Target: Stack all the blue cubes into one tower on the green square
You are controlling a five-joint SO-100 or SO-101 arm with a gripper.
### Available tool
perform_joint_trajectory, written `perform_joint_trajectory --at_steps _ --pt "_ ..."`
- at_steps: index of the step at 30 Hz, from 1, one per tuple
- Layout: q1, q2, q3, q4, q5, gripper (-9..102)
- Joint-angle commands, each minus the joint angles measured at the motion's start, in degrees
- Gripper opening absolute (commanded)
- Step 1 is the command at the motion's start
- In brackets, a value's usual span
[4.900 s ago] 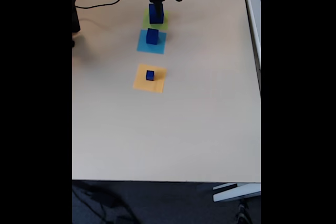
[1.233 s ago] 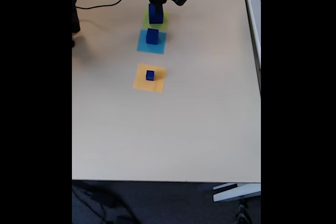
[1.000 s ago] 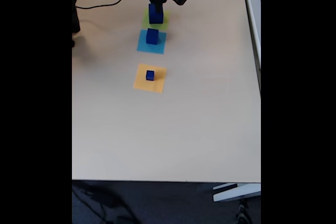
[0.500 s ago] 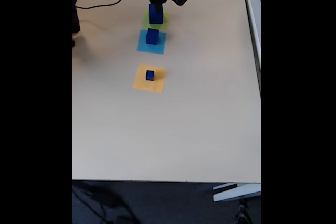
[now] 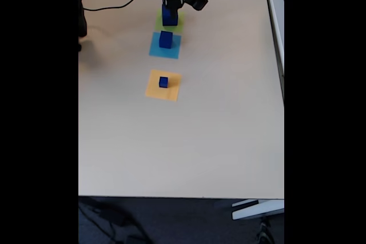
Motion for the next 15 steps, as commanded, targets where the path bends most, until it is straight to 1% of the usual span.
perform_joint_trajectory --at_steps 1,7,15 --pt "2.5 6.6 0.3 -1.1 -3.2 2" --pt "8.1 11.0 7.8 -7.2 -10.1 1" --pt "14.2 13.4 12.4 -10.1 -16.3 0"
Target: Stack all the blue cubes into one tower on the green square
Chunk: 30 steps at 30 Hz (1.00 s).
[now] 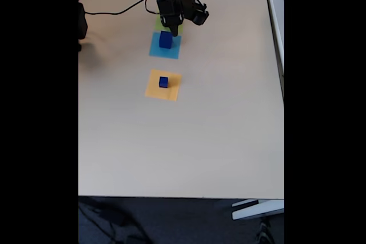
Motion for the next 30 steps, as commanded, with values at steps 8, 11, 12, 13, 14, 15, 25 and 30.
perform_joint_trajectory --at_steps 8,11,12,13,14,15,25,30 --pt "8.1 5.8 3.1 -4.9 -7.8 0" --pt "10.3 5.5 3.1 -5.1 -9.3 0" --pt "11.0 5.4 3.1 -5.2 -9.7 0" --pt "11.7 5.2 3.1 -5.4 -10.2 0" --pt "12.3 5.0 3.1 -5.5 -10.5 0" --pt "12.8 4.8 3.1 -5.5 -10.6 0" --pt "17.7 2.1 3.2 -5.8 -7.7 0" --pt "19.1 -2.1 -1.1 -5.8 -7.6 0"
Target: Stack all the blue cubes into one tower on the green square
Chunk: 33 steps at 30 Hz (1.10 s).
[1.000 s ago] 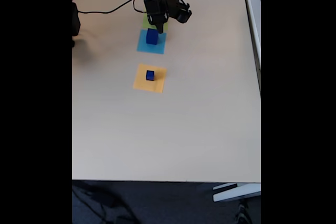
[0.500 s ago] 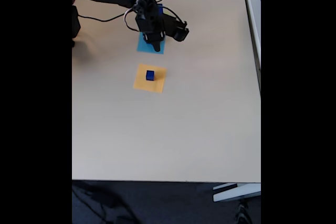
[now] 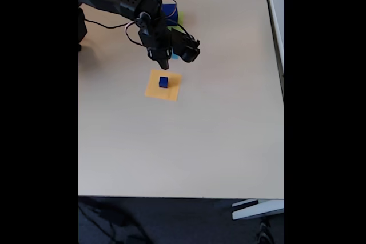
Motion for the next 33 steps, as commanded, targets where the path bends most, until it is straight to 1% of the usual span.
perform_joint_trajectory --at_steps 1,12,19,33 --pt "0.8 -0.5 -4.8 -1.0 1.0 0" --pt "2.4 -5.2 -8.2 -2.0 3.1 0" --pt "3.1 -5.4 -7.3 -1.4 3.6 0" --pt "1.9 -5.4 -4.1 -2.7 9.1 0"
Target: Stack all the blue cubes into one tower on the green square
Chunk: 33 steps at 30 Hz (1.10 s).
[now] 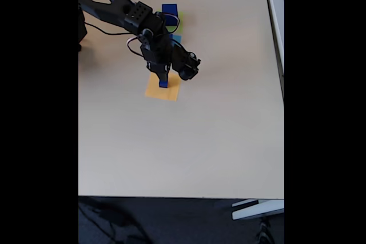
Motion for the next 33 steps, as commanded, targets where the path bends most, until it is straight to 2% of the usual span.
perform_joint_trajectory --at_steps 1,33 --pt "-0.6 0.7 0.4 -1.0 1.1 0" --pt "0.2 0.8 3.9 -3.2 1.4 1"
